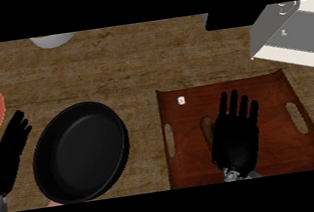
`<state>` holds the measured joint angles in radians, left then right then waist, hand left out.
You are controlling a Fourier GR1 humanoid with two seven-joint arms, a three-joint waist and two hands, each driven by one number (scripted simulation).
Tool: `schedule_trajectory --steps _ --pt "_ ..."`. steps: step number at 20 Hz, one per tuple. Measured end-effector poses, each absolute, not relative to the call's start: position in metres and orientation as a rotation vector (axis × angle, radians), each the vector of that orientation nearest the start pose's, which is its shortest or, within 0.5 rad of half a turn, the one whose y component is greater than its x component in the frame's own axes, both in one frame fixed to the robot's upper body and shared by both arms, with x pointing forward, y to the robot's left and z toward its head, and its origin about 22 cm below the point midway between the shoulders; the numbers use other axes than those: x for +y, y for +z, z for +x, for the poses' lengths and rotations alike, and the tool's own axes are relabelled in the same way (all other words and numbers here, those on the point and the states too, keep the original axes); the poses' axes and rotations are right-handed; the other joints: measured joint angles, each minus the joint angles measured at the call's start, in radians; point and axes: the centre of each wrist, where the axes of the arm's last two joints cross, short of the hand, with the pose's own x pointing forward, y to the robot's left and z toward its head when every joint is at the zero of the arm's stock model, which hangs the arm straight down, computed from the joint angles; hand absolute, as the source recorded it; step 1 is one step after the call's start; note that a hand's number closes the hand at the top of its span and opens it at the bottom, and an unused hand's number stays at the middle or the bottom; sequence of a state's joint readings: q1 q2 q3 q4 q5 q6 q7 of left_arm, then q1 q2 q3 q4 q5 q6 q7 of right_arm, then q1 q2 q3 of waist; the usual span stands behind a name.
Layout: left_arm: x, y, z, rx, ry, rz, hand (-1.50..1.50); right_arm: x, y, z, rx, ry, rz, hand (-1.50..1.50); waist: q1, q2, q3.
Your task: Pick the croissant from the tray and place it in the tiered shelf
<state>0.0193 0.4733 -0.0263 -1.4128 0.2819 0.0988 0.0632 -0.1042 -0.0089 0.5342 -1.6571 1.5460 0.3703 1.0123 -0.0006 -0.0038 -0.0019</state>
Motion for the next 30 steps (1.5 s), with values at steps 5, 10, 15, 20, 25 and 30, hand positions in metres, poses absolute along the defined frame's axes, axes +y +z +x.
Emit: schedule_trajectory --steps 5,10,15,20,25,30 --pt "0.356 0.001 0.23 -1.335 -0.045 0.264 0.0 -0.106 0.042 0.231 -0.66 1.064 -1.424 -1.5 0.002 0.001 0.001" --pt "0.349 -0.001 0.236 -1.331 -0.04 0.261 0.0 -0.117 0.039 0.237 -0.614 1.067 -1.435 -1.5 0.001 0.002 0.001" --pt "0.352 -0.003 0.233 -1.329 -0.041 0.262 0.0 -0.13 0.036 0.242 -0.608 1.067 -1.437 -1.5 0.003 -0.001 -0.001" --pt "0.35 -0.008 0.234 -1.335 -0.045 0.262 0.0 -0.131 0.023 0.248 -0.603 1.057 -1.429 -1.5 0.005 -0.006 -0.004" --pt "0.351 0.001 0.235 -1.332 -0.043 0.26 0.0 -0.14 0.017 0.256 -0.585 1.033 -1.411 1.5 0.006 -0.008 -0.005" --pt "0.353 0.0 0.235 -1.331 -0.037 0.253 0.0 -0.144 0.007 0.254 -0.613 1.023 -1.372 1.5 0.006 -0.013 -0.008"
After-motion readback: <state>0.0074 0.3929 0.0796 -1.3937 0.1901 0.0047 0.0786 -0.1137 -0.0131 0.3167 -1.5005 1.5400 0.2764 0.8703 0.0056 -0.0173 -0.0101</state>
